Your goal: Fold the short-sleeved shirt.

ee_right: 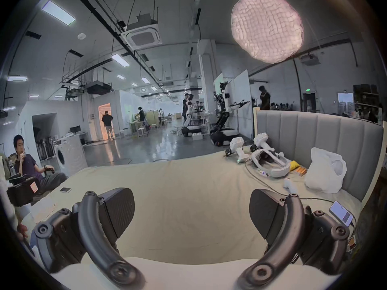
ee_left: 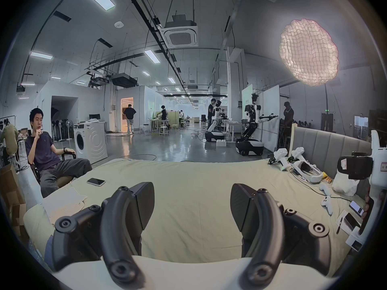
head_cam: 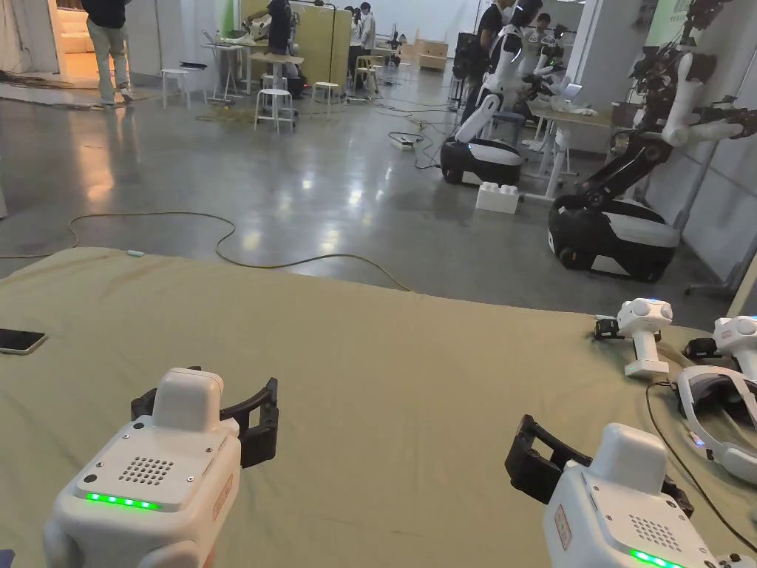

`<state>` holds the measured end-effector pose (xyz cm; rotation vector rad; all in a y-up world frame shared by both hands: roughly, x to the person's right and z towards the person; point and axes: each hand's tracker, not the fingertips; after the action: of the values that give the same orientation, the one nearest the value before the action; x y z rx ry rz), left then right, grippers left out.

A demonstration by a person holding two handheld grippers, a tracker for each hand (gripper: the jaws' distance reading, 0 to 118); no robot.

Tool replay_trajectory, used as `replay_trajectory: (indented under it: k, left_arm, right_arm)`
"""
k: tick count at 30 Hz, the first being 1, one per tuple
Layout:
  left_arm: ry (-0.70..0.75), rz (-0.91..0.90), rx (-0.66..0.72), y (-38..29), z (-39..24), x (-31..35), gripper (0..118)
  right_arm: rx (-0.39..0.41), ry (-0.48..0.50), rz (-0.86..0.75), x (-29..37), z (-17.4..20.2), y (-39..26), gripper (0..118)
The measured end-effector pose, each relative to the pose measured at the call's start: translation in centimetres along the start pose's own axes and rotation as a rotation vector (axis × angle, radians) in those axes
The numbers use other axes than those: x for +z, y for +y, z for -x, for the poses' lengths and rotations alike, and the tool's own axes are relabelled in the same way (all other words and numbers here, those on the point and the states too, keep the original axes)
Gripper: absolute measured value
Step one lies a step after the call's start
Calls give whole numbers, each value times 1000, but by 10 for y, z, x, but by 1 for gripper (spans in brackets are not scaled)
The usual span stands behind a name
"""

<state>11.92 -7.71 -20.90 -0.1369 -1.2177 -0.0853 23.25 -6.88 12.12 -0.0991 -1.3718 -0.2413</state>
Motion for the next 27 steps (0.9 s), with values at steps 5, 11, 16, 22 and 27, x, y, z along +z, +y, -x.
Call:
replay_trajectory:
  k: [5, 11, 16, 22, 27]
  left_arm:
    - [-9, 4, 15, 1, 2, 2, 81]
    - [-11, 3, 17, 3, 4, 5, 81]
    - [-7, 2, 18, 4, 6, 4, 81]
    - [1, -2, 3, 5, 7, 3, 81]
    - [0, -3, 19, 6, 7, 3, 81]
  right_arm:
    - [27, -15, 23, -2, 8, 6, 111]
    - [-36, 25, 91, -8, 7, 11, 111]
    - [-40, -28, 172, -12, 15, 12, 111]
    - [-9, -9, 183, -9, 22, 9, 111]
    - [102, -95, 162, -10, 34, 9, 111]
